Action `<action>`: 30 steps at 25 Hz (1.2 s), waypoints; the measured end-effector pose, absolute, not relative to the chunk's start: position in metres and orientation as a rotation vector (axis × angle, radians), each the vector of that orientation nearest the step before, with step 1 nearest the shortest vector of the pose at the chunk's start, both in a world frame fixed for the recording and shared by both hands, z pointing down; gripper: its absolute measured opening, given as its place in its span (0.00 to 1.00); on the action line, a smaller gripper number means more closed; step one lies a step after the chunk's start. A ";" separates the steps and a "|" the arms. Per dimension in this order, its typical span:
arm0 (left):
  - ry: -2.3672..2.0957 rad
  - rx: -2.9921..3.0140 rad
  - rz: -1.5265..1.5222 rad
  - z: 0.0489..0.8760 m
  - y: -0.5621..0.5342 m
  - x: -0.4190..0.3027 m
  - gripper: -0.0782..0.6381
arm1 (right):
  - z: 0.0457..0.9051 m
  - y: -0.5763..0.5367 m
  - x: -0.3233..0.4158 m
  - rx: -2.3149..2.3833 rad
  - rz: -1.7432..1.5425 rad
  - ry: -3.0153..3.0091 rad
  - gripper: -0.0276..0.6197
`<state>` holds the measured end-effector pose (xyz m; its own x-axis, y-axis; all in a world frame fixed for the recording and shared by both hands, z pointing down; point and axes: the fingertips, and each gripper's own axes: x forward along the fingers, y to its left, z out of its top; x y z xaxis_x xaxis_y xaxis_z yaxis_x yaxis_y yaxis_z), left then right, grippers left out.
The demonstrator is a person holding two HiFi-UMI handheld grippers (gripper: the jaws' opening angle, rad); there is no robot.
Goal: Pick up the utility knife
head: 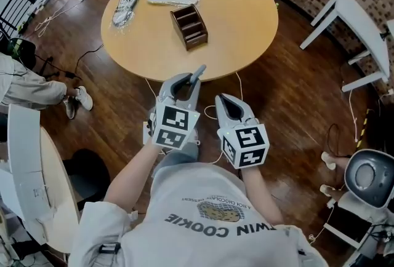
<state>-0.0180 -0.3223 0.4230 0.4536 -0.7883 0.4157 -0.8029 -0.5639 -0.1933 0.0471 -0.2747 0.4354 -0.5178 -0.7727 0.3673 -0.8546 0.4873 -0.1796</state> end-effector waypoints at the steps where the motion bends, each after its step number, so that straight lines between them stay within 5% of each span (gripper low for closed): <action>1: -1.454 2.647 0.711 0.421 -0.315 -0.015 0.21 | 0.435 -0.268 0.050 1.390 0.500 -2.501 0.04; 30: -1.579 2.545 0.483 0.389 -0.149 -0.024 0.21 | 0.421 -0.139 0.049 1.311 0.500 -2.546 0.04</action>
<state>-0.0240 -0.1489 0.3893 0.4093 -0.8535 0.3224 -0.8879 -0.4539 -0.0744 0.0488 -0.1387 0.4214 -0.5710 -0.7393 0.3568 -0.8194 0.5401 -0.1921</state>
